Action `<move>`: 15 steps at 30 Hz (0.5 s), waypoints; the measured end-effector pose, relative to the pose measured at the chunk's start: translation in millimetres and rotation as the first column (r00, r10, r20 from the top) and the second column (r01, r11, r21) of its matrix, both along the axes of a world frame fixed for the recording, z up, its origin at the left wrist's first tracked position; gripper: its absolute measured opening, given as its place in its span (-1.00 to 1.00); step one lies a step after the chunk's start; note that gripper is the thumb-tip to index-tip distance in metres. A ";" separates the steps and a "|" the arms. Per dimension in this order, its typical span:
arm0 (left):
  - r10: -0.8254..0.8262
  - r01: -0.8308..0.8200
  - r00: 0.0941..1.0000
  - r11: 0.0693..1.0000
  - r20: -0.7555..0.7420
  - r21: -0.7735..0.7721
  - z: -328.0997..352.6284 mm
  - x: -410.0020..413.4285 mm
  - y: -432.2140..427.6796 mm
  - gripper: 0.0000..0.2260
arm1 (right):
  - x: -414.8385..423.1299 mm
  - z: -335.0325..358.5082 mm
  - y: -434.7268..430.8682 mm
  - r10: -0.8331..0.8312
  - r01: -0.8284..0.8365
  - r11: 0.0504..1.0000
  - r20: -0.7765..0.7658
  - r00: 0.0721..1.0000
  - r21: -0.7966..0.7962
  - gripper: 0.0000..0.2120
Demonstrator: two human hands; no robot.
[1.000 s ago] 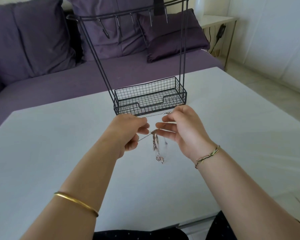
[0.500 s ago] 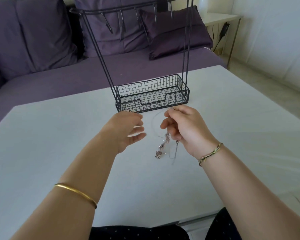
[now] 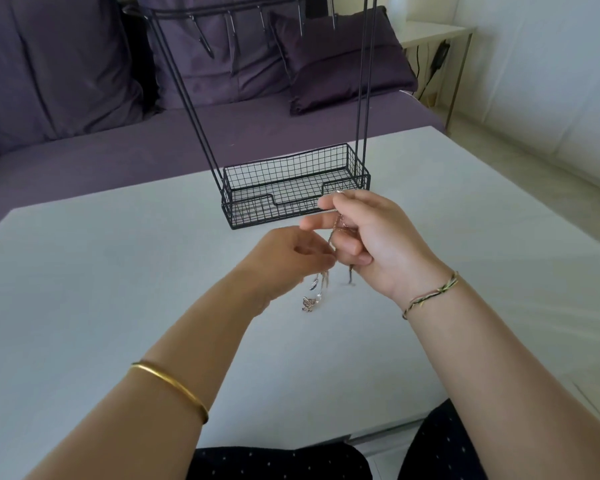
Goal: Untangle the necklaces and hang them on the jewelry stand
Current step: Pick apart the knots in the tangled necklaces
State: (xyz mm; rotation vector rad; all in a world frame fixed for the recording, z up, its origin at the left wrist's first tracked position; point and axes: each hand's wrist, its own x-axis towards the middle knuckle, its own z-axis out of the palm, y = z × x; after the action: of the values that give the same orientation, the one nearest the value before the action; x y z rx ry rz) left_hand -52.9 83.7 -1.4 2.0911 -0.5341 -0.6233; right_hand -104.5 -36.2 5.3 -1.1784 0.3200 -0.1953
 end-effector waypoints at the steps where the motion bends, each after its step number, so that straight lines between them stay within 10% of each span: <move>1: 0.009 -0.009 1.000 1.000 -0.002 -0.006 0.7 -0.4 -0.3 -0.95 | -0.2 -0.5 -1.9 -0.017 0.017 1.000 -0.006 1.000 -0.016 -0.86; 15: 0.275 -0.279 0.960 0.934 -0.049 -0.223 25.0 -5.1 19.5 -0.92 | -3.4 -7.3 -5.9 -0.150 0.110 0.951 -0.119 0.982 -0.291 -0.94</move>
State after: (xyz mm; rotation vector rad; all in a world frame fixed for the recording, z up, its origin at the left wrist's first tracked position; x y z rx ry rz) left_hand -58.0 103.2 23.6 1.8951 -0.2773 -0.3947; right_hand -107.9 -42.1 -2.1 -1.4595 0.5063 -0.2813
